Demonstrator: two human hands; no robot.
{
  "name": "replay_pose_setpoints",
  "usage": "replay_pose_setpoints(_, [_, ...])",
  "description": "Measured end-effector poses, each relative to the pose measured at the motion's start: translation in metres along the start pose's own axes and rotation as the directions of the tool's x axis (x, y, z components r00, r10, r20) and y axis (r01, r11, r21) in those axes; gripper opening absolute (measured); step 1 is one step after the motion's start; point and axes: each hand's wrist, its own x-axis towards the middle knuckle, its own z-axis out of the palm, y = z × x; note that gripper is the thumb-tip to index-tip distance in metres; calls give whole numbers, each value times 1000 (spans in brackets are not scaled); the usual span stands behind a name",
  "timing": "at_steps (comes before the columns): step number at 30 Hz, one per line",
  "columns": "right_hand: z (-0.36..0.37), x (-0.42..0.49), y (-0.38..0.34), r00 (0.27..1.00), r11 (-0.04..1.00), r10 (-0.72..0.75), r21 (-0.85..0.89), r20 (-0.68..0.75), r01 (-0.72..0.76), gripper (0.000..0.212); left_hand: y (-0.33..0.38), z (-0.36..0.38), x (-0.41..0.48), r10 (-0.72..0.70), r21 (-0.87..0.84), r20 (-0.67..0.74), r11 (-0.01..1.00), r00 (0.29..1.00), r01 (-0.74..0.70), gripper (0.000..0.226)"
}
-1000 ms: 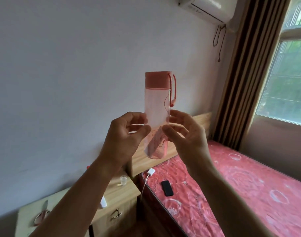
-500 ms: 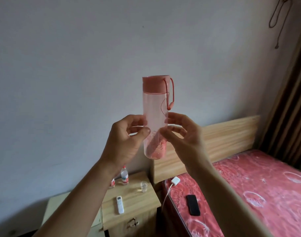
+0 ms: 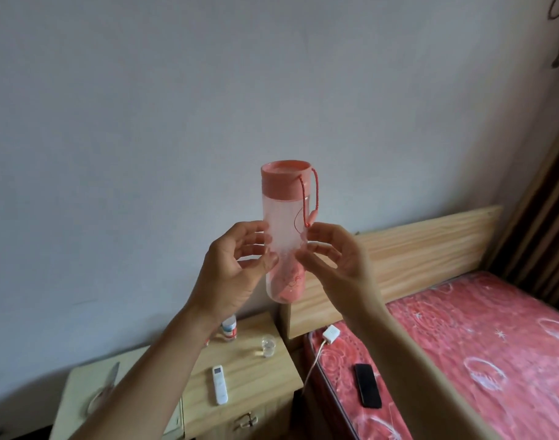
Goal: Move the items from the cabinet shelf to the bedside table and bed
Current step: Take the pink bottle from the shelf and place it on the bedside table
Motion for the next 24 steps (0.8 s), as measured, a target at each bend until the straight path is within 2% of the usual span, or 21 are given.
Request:
replay_pose_setpoints(12, [59, 71, 84, 993, 993, 121, -11, -2, -121, 32, -107, -24, 74, -33, 32, 21, 999, 999, 33, 43])
replay_pose_setpoints(24, [63, 180, 195, 979, 981, 184, 41, 88, -188, 36, -207, 7, 169, -132, 92, -25, 987, 991, 134, 39])
